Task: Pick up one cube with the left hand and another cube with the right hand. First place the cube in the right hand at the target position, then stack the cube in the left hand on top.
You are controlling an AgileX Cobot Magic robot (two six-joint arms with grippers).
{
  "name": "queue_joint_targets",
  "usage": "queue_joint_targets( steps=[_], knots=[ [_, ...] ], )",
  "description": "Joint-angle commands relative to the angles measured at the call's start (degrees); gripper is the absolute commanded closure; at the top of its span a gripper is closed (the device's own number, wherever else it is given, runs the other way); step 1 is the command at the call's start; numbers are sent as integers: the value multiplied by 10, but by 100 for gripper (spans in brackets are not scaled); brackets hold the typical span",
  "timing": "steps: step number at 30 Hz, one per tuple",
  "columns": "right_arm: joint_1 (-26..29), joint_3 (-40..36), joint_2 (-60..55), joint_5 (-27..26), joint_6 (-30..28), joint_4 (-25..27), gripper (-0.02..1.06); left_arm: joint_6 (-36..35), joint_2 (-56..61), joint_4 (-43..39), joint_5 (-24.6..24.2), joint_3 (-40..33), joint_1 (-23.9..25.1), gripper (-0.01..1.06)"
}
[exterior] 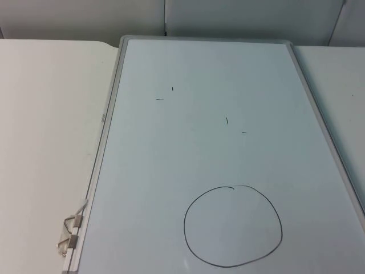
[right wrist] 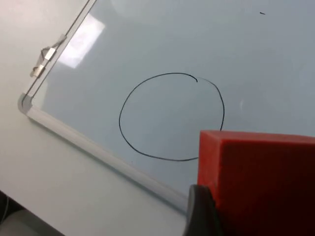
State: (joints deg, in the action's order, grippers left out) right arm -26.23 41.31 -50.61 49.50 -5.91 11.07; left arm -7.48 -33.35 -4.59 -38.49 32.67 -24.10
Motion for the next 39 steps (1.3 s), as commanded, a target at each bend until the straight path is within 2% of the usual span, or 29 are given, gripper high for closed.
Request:
queue_joint_targets(
  steps=[1, 15, 21, 24, 25, 29, 30, 32, 35, 39],
  knots=[
    [-2, -12, -1, -36, -6, 8, 105, -2, 3, -2, 9, -2, -3, 82],
    [-2, -10, -16, -80, -6, 8, 105, -2, 3, -2, 9, -2, -3, 82],
    [-20, 38, -80, -79, -4, -11, 105, -2, 3, -2, 9, -2, -3, 82],
    [-84, 91, -145, -86, 33, -64, 105, -2, 3, -3, 9, -3, -3, 82],
    [-84, 91, -145, -86, 33, -64, 105, -2, 3, -3, 9, -3, -3, 82],
    [-172, 120, -239, -92, 125, -156, 105, -2, 3, -5, 9, -3, -3, 82],
    [-172, 120, -239, -92, 125, -156, 105, -2, 3, -5, 9, -3, -3, 82],
    [-204, 120, -292, -101, 165, -190, 105, -2, 3, -5, 9, -3, -3, 82],
    [-230, 120, -363, -134, 190, -202, 105, -2, 3, -5, 9, -3, -3, 82],
    [-236, 120, -421, -183, 209, -201, 105, -2, 3, -5, 9, -3, -3, 82]
  ],
)
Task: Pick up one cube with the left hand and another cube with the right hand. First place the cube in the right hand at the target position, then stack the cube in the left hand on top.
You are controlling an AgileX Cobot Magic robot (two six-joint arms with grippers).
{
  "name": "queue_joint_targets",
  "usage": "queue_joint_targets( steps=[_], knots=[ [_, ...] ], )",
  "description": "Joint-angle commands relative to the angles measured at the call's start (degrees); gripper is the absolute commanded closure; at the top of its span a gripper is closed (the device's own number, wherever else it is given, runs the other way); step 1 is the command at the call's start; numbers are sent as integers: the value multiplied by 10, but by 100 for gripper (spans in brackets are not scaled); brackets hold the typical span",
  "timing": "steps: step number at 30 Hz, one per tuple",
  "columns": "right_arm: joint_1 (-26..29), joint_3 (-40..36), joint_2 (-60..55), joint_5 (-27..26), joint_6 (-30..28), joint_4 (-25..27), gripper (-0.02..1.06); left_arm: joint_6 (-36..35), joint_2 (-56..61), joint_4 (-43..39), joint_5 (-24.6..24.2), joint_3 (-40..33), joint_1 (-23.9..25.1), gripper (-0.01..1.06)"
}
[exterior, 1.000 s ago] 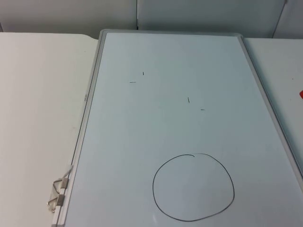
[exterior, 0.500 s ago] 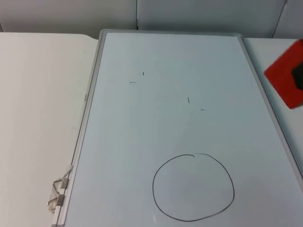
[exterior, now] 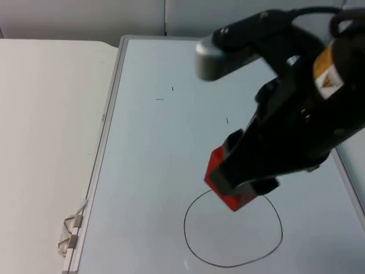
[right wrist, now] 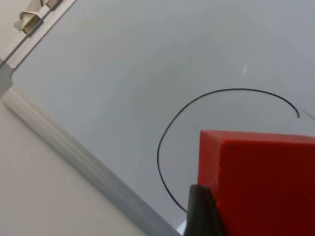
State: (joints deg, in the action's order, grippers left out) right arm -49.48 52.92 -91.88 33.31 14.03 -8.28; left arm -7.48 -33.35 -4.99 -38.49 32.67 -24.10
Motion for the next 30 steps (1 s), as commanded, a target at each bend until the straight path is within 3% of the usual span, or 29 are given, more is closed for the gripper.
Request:
queue_joint_targets(
  steps=[1, 6, 10, 18, 30],
  knots=[
    [-3, 4, -25, -32, 13, -8, 105, -2, 3, -1, 9, -3, -3, 82],
    [-3, 4, -82, -85, 41, -42, 105, -2, 3, -1, 9, -3, -3, 82],
    [-3, 4, -102, -90, 72, -69, 105, -2, 3, -3, 9, -3, -3, 82],
    [-3, -52, -114, -148, 162, -142, 105, -2, 3, -3, 9, -4, -3, 82],
    [3, -54, -118, -136, 190, -159, 105, -2, 3, -3, 9, -4, -3, 82]
  ],
)
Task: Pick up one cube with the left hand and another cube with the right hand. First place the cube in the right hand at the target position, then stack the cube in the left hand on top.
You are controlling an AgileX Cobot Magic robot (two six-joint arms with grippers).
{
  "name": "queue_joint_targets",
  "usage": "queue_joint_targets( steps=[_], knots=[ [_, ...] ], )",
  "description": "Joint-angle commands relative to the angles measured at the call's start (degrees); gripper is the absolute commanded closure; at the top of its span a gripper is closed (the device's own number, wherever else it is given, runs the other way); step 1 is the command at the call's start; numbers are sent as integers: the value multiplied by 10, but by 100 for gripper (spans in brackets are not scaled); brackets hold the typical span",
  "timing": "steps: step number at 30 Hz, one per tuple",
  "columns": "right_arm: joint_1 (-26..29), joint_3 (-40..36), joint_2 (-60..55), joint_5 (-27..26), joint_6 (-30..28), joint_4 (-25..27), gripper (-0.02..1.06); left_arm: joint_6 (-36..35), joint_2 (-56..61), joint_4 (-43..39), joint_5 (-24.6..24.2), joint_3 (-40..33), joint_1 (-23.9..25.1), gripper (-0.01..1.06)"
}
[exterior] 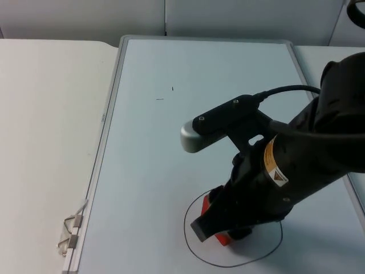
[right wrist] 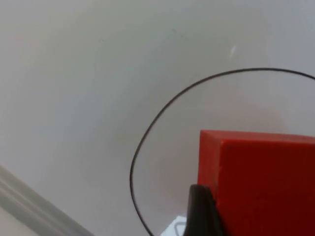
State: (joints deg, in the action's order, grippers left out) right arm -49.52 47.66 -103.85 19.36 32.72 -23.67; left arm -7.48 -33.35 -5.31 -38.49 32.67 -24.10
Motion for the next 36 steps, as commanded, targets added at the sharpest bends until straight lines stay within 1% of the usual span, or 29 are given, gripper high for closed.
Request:
queue_joint_targets(
  steps=[1, 12, 31, 36],
  knots=[
    [4, -2, 2, 8, 3, -5, 105, -2, 3, 1, 9, -4, -3, 82],
    [4, -2, 2, 18, 3, -6, 105, -2, 3, 1, 9, -4, -3, 82],
    [4, -2, -18, 16, 5, -4, 105, -2, 3, 2, 8, -4, -3, 82],
    [4, -2, -18, 28, 5, -2, 103, -2, 3, 1, 8, -4, -3, 82]
  ],
)
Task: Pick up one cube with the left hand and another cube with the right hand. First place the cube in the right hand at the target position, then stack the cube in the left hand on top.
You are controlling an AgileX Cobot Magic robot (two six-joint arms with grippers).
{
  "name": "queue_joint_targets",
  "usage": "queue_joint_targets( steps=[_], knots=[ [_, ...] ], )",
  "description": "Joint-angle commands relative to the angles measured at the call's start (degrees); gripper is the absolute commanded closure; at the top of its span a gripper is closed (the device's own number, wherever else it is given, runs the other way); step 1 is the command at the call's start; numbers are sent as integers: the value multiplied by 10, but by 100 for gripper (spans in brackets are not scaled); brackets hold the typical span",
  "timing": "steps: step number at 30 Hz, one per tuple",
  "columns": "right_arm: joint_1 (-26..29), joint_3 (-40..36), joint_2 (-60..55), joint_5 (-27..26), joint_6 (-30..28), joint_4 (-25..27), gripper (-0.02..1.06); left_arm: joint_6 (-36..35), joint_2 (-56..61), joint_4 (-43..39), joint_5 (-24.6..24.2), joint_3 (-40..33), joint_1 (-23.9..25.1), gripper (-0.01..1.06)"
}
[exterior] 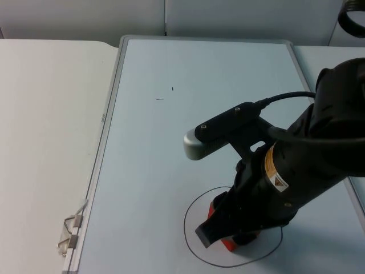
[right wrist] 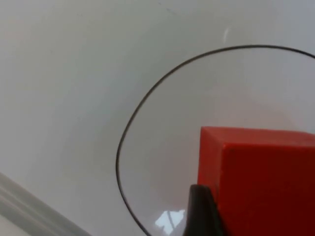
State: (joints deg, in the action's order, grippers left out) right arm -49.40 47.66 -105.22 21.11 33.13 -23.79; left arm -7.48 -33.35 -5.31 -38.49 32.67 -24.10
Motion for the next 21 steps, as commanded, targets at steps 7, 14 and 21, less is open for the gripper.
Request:
queue_joint_targets(
  steps=[7, 14, 21],
  knots=[
    [3, -2, 1, 11, 1, 1, 56, -2, 3, 1, 8, -4, -3, 82],
    [3, -1, 41, -9, -6, -4, -1, -2, 3, 1, 8, -4, -3, 82],
    [3, -1, 204, -9, -13, -4, 0, -2, 3, 1, 8, -4, -3, 82]
  ],
)
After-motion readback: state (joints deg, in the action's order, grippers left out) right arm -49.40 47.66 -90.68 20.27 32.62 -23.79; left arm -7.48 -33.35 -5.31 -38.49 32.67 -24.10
